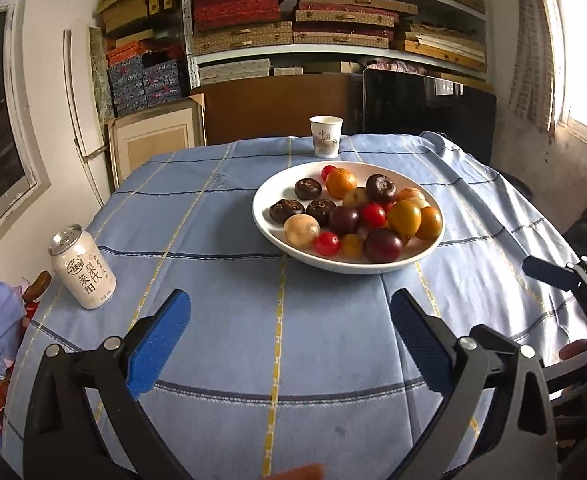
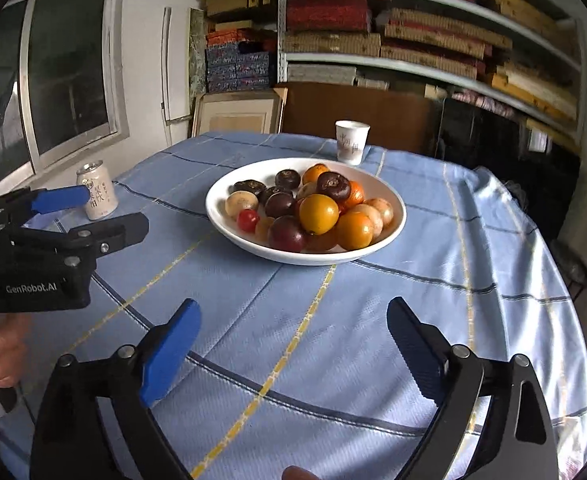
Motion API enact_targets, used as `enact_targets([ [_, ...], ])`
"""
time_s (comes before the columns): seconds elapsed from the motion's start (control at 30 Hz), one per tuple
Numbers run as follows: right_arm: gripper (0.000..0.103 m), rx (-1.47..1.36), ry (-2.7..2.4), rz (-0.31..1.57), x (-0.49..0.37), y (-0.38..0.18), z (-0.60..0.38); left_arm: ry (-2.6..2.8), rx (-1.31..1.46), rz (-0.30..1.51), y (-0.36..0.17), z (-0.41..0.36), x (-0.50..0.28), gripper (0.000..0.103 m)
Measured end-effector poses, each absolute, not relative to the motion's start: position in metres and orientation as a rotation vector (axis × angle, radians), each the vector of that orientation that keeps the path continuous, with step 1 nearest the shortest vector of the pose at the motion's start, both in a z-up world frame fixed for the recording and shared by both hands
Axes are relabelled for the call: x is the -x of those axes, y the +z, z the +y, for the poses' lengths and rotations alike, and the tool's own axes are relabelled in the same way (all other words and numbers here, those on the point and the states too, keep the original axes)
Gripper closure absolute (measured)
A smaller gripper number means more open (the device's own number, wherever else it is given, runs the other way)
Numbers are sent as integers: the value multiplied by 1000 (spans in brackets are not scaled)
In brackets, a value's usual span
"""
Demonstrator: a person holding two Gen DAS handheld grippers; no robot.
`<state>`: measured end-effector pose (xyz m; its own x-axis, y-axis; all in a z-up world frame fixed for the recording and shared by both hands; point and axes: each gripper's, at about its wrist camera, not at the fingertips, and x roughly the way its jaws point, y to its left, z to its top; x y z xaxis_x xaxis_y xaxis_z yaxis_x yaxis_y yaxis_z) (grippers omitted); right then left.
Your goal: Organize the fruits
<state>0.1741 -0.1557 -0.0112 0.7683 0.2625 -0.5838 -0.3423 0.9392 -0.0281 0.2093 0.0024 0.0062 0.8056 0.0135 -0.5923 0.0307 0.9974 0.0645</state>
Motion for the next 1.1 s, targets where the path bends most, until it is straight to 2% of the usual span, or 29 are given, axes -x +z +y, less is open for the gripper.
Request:
enact_targets([
  [1.1, 8, 49, 286, 616, -173, -9, -182, 34, -42, 647, -2, 19, -201, 5],
])
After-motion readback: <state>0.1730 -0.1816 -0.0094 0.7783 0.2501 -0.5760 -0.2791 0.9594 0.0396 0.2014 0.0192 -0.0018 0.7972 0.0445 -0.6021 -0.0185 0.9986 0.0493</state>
